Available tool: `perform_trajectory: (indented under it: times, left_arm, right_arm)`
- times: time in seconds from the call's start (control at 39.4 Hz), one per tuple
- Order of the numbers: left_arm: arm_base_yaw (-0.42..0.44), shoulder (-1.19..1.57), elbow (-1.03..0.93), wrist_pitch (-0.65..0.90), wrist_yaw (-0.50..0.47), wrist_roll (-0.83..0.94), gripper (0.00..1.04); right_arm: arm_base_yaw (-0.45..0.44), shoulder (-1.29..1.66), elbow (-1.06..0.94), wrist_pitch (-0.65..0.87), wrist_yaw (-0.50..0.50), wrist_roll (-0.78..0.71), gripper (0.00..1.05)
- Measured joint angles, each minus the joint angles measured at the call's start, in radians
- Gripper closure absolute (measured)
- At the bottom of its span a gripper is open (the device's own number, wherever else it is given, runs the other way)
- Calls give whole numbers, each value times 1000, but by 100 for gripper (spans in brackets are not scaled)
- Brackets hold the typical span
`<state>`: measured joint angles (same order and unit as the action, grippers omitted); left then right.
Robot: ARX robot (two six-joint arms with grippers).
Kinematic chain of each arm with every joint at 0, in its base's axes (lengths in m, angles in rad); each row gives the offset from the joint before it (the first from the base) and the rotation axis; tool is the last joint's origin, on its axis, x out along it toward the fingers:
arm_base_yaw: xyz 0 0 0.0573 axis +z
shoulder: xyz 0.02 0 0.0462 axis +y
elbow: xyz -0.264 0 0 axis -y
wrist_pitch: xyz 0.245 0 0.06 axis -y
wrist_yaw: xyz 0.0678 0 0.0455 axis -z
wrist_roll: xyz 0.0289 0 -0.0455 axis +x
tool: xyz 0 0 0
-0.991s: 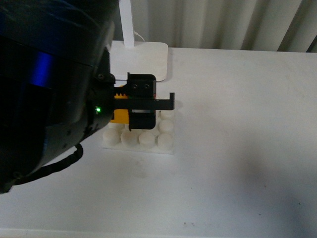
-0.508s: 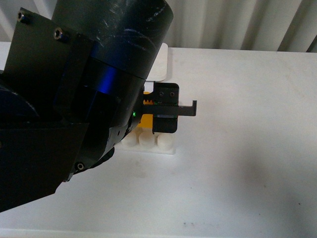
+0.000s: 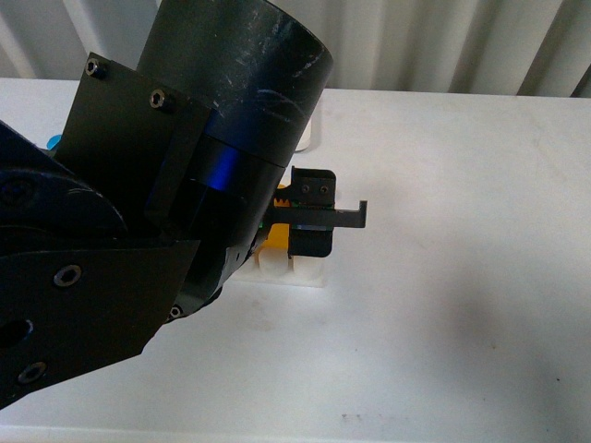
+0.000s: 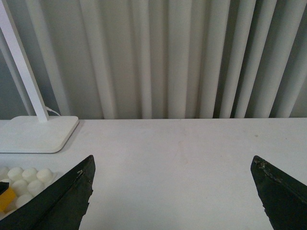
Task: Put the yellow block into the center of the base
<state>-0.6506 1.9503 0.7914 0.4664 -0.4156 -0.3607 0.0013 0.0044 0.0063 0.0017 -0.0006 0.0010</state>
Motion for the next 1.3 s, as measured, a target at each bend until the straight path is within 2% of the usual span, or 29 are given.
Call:
perform_trajectory:
  times: [1.3]
  left_arm:
    - [9, 31, 34, -8, -11, -26, 40]
  right_arm:
    - [0, 0, 0, 0, 0, 0, 9]
